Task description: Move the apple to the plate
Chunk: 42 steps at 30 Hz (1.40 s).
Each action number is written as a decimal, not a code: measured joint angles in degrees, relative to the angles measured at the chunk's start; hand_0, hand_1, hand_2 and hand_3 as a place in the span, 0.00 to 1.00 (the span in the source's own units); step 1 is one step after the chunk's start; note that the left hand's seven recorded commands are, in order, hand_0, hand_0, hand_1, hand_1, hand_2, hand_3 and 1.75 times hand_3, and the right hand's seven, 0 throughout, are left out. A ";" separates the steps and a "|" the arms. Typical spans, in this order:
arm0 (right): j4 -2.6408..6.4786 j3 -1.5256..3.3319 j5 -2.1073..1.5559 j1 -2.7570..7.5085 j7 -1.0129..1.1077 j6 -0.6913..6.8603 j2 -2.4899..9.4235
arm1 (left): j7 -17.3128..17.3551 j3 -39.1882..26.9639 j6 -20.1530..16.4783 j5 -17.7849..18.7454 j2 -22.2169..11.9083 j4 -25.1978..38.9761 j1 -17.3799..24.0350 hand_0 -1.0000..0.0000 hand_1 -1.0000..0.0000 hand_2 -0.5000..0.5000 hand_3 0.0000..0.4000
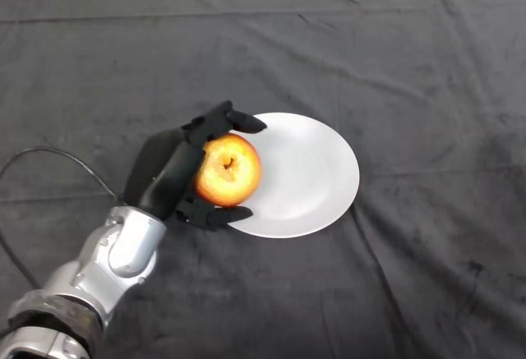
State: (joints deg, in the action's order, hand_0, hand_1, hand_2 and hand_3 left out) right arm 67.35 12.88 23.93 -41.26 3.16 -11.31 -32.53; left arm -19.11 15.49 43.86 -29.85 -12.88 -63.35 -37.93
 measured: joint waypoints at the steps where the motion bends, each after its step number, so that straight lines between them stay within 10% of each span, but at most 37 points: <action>1: 0.00 0.00 0.00 -0.01 0.00 0.00 0.00 | 0.27 0.01 -0.55 0.28 0.12 -0.39 -0.28 0.00 0.00 0.50 1.00; 4: 0.00 0.00 0.00 -0.01 0.00 0.00 0.00 | 1.61 0.51 -1.90 0.73 0.15 -1.07 -1.37 0.10 0.06 0.52 0.94; 6: 0.00 0.00 0.00 -0.01 0.00 0.00 0.00 | 2.36 1.54 -2.60 1.56 0.17 -1.21 -1.89 0.27 0.50 0.38 0.73; 7: 0.00 0.00 0.00 -0.01 0.00 0.00 0.00 | 2.79 1.74 -2.92 2.02 0.31 -1.32 -2.07 0.50 1.00 0.25 0.50; 9: 0.00 0.00 -0.01 -0.01 0.00 0.00 0.00 | 3.59 1.76 -3.47 2.55 0.55 -1.45 -2.24 1.00 1.00 0.50 0.00; 29: 0.00 0.00 -0.01 -0.06 0.00 -0.06 0.00 | 7.24 1.49 -5.80 8.73 -0.21 -2.32 -3.90 1.00 1.00 0.50 0.00; 42: 0.00 0.00 0.00 -0.09 0.00 -0.14 0.00 | 7.13 -6.67 -3.87 15.80 -8.96 -2.33 -3.89 1.00 1.00 0.50 0.00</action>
State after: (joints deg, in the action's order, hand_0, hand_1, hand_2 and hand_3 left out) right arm 67.35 12.88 23.93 -41.35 3.16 -11.45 -32.53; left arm -11.98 8.82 39.99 -14.04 -21.84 -65.67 -41.82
